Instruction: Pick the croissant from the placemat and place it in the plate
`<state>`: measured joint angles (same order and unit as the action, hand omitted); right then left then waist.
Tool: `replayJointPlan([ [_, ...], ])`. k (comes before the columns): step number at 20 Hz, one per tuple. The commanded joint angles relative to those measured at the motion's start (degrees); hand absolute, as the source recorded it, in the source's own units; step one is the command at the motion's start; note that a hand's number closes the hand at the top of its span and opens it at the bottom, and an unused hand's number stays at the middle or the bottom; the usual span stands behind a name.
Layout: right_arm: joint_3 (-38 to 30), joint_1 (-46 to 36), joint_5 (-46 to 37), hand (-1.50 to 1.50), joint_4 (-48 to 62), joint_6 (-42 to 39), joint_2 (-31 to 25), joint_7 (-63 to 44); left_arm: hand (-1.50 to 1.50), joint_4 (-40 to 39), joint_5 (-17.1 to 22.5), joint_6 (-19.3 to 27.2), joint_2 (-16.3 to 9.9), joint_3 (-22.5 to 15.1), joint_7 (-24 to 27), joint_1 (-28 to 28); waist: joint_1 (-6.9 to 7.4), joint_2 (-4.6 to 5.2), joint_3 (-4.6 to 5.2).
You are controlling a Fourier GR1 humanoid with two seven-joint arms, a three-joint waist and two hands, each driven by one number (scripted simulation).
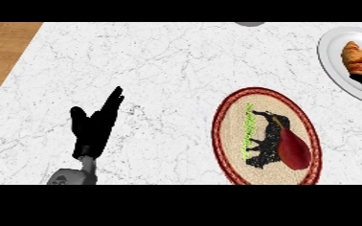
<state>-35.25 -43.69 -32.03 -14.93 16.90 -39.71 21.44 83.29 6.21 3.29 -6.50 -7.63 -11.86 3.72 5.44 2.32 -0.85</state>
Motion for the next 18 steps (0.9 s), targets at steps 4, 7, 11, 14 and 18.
replayJointPlan([
  [4,-7.9,-3.2,8.5,-1.5,0.2,-3.8,0.1,7.9,0.0,-1.6,0.0,0.1,0.7,-0.5,-0.5,-2.2,-0.37,0.11,0.07],
  [7,-10.7,-2.0,11.1,-1.5,1.5,-4.8,-1.0,9.6,0.0,-0.5,0.1,0.7,1.3,-0.4,-1.1,-1.6,-0.87,-0.05,0.16],
  [11,-13.5,-0.3,14.1,-1.5,3.4,-11.8,-5.0,10.3,0.0,-2.2,1.6,-1.5,-1.3,2.3,-0.4,-1.1,-2.1,-0.27,0.3],
  [14,-14.4,0.8,15.4,-1.5,4.5,-18.6,-6.9,11.0,0.0,-2.3,0.5,-0.6,-0.8,1.5,-0.6,-1.5,-2.43,-0.43,0.29],
  [18,-14.3,5.0,16.0,-1.5,5.8,-28.8,-8.7,13.8,0.0,-3.3,0.6,-1.1,-0.1,1.4,2.0,-3.7,-3.13,-0.79,0.38],
])
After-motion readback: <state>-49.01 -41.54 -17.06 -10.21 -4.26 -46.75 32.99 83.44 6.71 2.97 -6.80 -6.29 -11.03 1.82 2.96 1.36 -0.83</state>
